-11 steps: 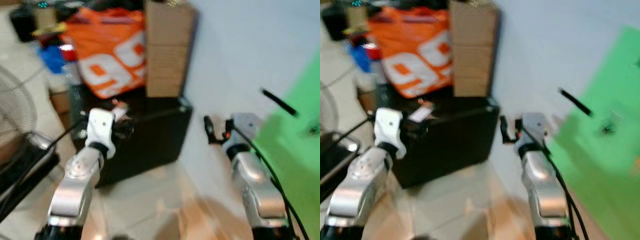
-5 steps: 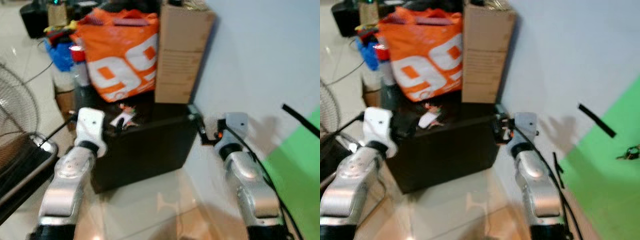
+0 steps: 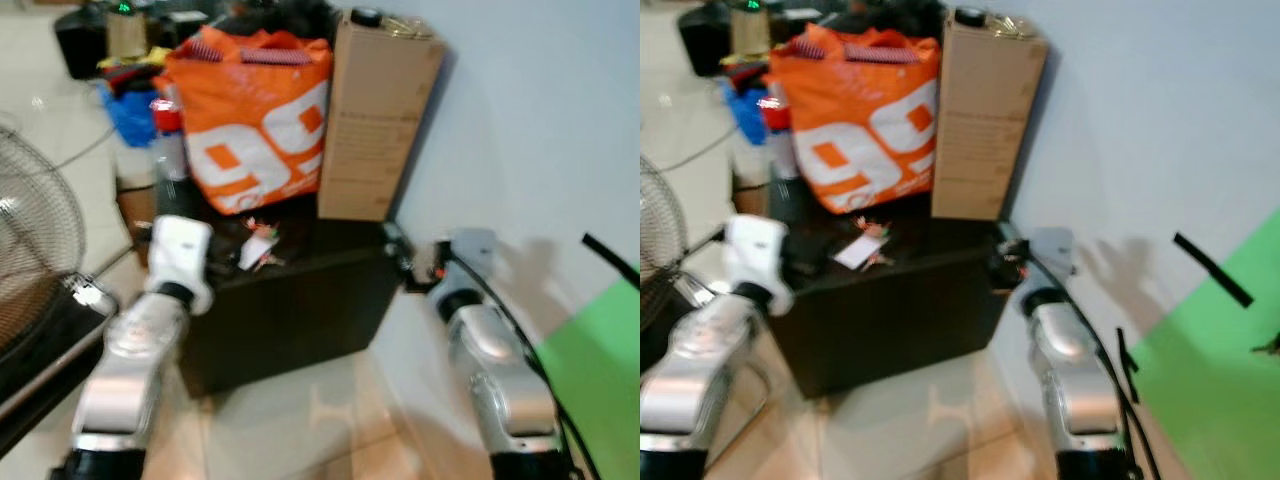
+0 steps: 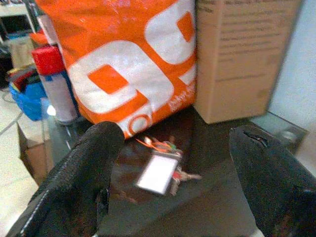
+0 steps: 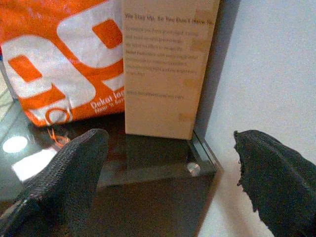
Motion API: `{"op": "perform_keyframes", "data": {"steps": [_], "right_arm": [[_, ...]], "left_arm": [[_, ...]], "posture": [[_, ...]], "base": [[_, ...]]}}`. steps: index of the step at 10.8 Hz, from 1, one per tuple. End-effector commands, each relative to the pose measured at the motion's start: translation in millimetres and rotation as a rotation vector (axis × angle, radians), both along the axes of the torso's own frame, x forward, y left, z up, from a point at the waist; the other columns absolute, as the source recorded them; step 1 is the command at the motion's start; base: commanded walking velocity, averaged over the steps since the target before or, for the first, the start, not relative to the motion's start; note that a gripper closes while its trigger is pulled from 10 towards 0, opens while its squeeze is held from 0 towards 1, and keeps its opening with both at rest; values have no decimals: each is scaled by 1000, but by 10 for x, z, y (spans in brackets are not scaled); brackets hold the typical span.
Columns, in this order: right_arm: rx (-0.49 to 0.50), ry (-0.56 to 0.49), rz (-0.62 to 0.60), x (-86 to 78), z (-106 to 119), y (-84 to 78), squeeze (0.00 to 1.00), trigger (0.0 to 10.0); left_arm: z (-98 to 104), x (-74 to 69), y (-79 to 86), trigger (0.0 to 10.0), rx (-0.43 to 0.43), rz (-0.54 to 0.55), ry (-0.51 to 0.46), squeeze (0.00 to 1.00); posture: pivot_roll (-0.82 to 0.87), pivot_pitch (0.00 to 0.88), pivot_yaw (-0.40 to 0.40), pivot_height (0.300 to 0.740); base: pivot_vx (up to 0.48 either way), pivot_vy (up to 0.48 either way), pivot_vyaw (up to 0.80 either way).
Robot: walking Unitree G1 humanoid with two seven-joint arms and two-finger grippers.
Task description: Hang keys on a hook
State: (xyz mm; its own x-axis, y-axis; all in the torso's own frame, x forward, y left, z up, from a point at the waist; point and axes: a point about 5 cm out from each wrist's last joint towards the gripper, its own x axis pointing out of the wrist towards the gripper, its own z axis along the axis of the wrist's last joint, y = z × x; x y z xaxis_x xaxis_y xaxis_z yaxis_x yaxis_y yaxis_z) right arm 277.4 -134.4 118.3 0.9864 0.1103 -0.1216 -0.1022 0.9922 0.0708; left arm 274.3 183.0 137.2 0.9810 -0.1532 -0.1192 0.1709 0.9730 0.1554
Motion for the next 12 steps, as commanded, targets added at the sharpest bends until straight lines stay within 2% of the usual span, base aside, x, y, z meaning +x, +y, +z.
{"op": "perform_keyframes", "data": {"steps": [1, 12], "right_arm": [[-15, 2, -40, 8, 10, -124, 1000, 10000], [-35, 11, -37, -20, -36, -128, 1000, 10000]], "left_arm": [[15, 15, -106, 10000, -6, -36, -10, 0], [-9, 16, -36, 10000, 18, -49, 6, 0]], "posture": [[8, 0, -90, 740], [1, 0, -62, 740]], "base": [[341, 0, 0], [343, 0, 0]]}}
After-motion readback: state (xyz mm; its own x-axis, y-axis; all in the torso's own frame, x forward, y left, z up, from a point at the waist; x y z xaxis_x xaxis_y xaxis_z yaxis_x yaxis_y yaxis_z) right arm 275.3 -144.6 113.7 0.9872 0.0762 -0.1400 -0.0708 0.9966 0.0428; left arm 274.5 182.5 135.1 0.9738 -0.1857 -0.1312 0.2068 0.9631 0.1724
